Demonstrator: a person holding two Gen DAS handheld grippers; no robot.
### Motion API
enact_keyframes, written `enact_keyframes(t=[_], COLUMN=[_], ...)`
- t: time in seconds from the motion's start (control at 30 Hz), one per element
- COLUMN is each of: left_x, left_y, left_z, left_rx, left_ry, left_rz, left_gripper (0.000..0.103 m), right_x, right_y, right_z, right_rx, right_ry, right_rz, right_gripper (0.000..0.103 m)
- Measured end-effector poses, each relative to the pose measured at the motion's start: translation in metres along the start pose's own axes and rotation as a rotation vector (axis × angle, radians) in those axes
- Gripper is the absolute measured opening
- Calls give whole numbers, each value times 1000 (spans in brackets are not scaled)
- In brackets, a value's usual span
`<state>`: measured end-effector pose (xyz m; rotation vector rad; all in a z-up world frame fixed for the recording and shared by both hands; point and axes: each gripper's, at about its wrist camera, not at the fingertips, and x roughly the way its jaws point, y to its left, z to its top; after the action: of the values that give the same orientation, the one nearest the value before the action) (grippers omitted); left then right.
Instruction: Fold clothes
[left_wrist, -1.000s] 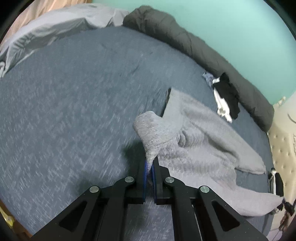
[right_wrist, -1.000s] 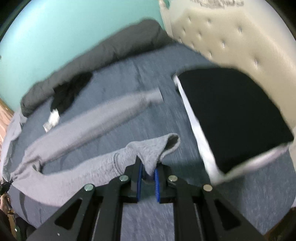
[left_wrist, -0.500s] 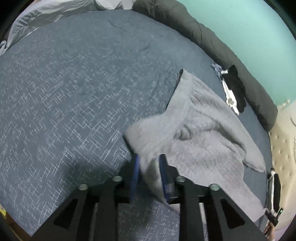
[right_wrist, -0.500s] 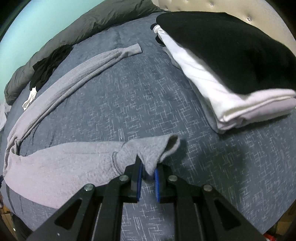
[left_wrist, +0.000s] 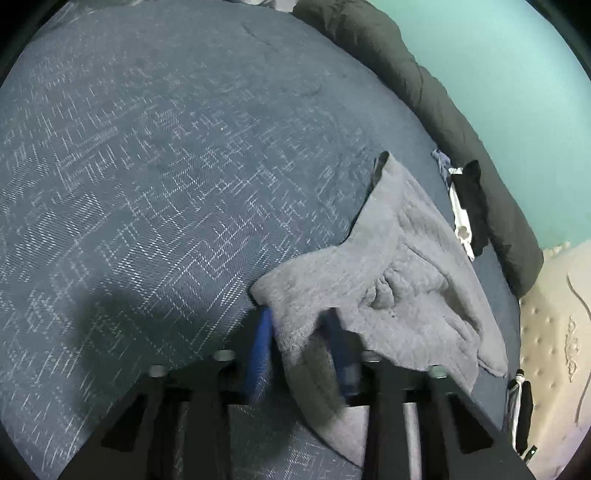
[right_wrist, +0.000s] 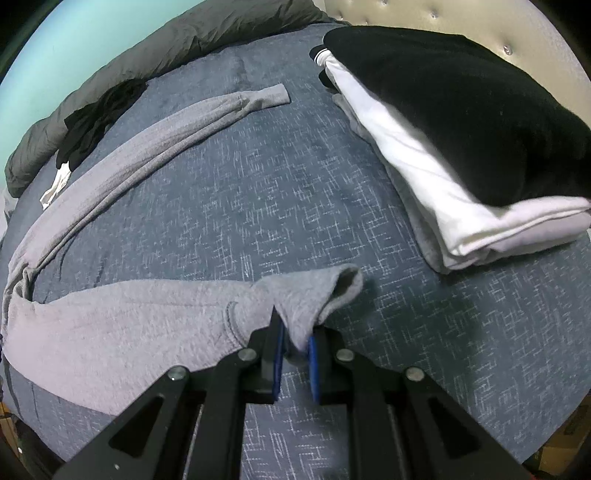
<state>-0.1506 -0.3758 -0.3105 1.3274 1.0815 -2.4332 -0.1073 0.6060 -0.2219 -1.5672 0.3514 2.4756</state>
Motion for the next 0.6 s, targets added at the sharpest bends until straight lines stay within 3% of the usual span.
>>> enact_keyframes(t=[0.27,0.6], left_x=[-41,-66], left_y=[-19,-17], left_z=[-2,-7], left_rx=[74,52], left_ry=[-103,-104], left_rz=[21,52], left_gripper=[12,12], right_x=[-12,-50], right_y=[7,10], right_z=[6,15], right_rx=[-14,-17], right_ry=[-29,-92], right_rz=[-1,63], right_gripper=[11,11])
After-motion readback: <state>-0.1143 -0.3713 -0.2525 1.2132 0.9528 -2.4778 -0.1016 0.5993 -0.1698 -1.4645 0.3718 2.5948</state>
